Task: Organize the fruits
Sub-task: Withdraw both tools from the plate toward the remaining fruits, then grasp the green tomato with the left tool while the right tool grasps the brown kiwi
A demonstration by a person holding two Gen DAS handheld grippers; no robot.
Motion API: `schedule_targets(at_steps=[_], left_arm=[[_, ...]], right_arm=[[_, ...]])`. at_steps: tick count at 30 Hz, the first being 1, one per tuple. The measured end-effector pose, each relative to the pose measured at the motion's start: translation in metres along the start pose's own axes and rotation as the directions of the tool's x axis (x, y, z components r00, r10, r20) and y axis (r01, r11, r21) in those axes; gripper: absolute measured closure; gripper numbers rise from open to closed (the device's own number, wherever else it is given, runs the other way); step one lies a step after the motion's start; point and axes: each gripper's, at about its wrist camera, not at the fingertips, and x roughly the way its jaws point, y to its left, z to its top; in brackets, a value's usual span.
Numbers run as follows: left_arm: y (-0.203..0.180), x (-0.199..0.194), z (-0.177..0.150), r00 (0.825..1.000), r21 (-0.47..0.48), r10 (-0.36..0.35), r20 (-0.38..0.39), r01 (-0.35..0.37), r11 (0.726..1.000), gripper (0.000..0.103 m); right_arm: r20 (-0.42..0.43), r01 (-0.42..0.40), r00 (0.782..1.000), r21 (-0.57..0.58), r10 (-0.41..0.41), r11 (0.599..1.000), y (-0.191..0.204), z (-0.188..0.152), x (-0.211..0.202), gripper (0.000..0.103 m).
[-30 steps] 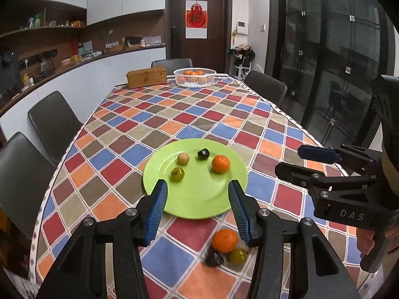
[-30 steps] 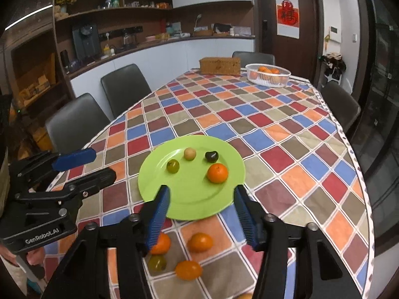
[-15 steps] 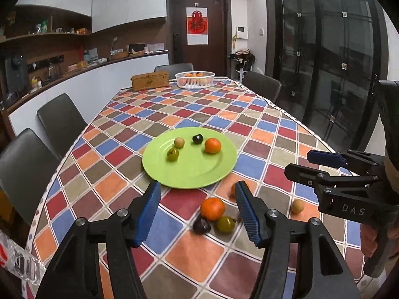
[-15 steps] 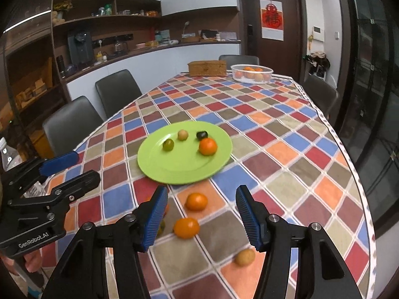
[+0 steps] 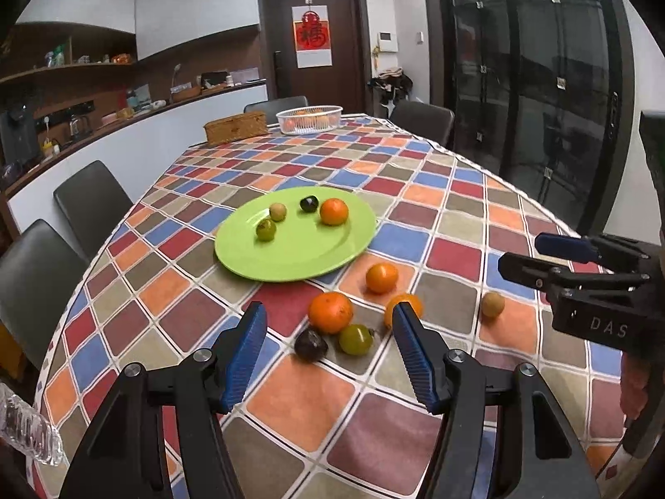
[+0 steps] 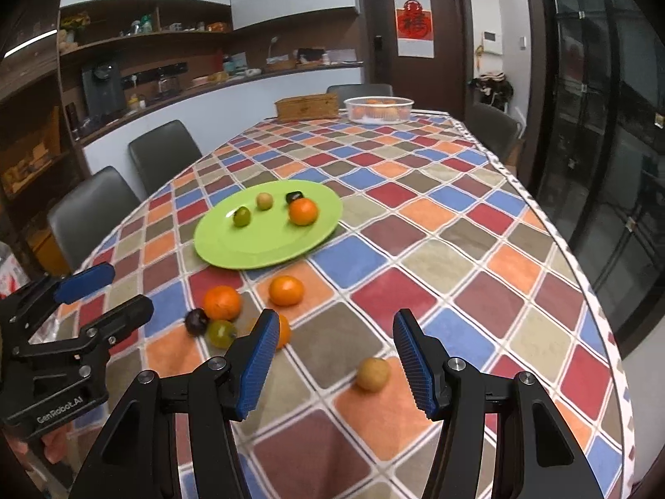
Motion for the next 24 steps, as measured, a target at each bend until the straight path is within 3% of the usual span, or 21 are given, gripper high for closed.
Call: schedule_targets(at_steps=[10,24], left_arm=[[-0.014,0.026,-0.016,0.997,0.042,-0.024,-0.069,0.027,0.999,0.043],[-0.017,0.062,-0.019,0.989,0.073,-0.055,-0.135,0.066,0.995,0.063]], right_arm=[[-0.082,0.034,0.996,0.038,-0.031,0.999,-0.019,-0.024,0.019,0.045],[-0.149,-0.001,0.989,0.051,0.009,0.999,-0.017,-0.037,0.044,0.048]])
